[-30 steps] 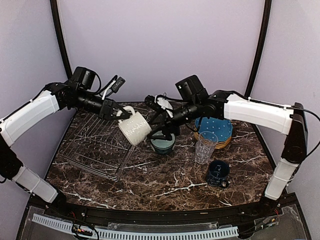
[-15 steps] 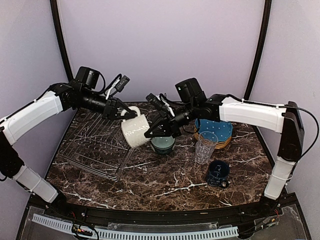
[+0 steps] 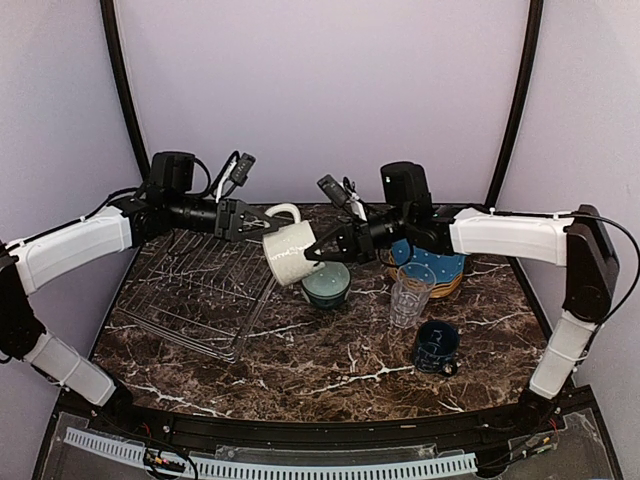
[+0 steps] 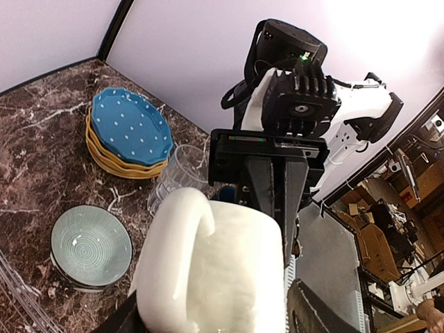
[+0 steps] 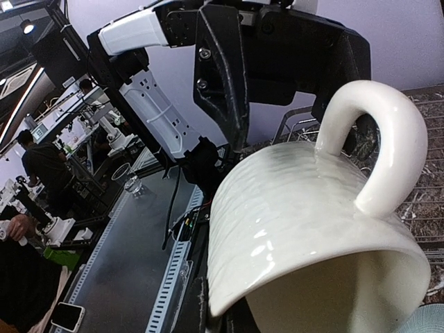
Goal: Load the mixed dishes into the dish rack
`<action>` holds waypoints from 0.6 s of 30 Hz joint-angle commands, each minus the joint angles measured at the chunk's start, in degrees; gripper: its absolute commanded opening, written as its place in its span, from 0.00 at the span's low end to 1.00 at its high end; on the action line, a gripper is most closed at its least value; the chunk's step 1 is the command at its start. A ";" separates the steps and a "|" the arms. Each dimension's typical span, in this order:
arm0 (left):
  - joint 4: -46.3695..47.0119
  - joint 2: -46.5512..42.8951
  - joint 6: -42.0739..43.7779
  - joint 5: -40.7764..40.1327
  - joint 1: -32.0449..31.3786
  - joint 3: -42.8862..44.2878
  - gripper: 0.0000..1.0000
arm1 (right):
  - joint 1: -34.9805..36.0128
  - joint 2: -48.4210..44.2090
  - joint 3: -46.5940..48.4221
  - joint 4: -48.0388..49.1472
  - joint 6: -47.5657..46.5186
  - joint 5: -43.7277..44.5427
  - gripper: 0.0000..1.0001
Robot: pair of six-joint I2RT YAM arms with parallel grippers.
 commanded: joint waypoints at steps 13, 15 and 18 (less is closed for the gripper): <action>27.81 0.01 -17.50 -0.70 0.07 -6.29 0.38 | -0.82 -2.50 -2.85 26.17 15.72 -5.36 0.00; 29.50 0.41 -19.11 -0.62 -0.06 -6.80 0.35 | -0.82 -2.26 -2.99 26.84 16.13 -5.36 0.00; 30.39 1.13 -20.45 -0.75 -0.54 -6.87 0.30 | -0.86 -1.66 -3.04 27.33 16.44 -5.25 0.00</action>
